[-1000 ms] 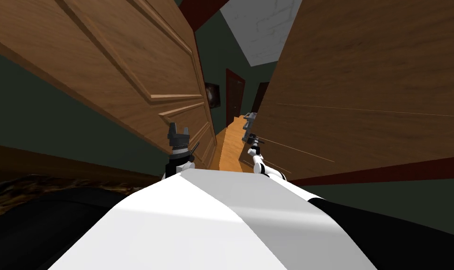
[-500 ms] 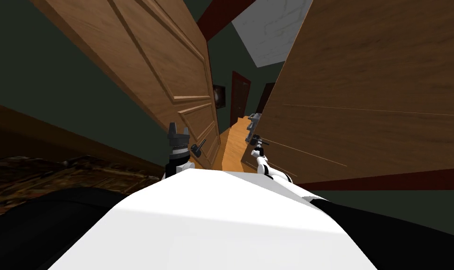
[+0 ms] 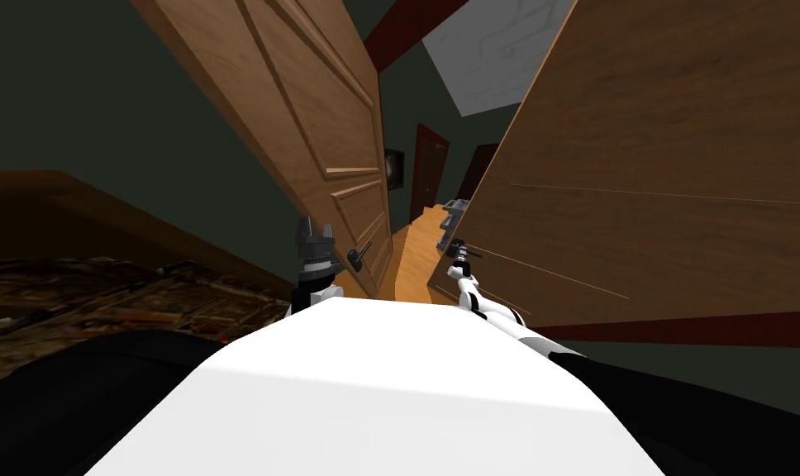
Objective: Pull the door open
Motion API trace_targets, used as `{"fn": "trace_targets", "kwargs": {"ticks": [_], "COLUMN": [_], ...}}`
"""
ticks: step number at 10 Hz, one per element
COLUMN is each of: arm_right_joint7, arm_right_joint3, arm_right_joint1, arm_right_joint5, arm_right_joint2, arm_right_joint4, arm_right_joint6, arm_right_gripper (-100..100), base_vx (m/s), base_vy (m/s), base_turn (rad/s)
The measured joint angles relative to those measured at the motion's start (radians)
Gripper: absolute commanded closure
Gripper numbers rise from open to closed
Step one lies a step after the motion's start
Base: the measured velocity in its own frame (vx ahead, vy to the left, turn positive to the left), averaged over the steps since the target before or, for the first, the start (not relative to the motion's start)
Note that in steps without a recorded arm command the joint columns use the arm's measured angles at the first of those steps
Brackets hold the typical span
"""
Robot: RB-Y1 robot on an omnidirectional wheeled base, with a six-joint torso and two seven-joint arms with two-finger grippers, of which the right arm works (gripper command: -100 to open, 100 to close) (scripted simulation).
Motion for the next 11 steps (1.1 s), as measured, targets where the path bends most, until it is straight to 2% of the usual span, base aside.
{"fn": "trace_targets", "kwargs": {"ticks": [7,11], "arm_right_joint7": [-0.126,-0.158], "arm_right_joint3": [0.067,0.097], "arm_right_joint1": [0.030,0.031], "arm_right_joint5": [0.006,0.014], "arm_right_joint2": [-0.082,-0.092], "arm_right_joint4": [0.022,0.019], "arm_right_joint6": [-0.001,-0.001], "arm_right_gripper": [100,100], "base_vx": [-0.114,-0.225], "base_vy": [0.028,-0.028], "base_turn": [0.027,0.120]}}
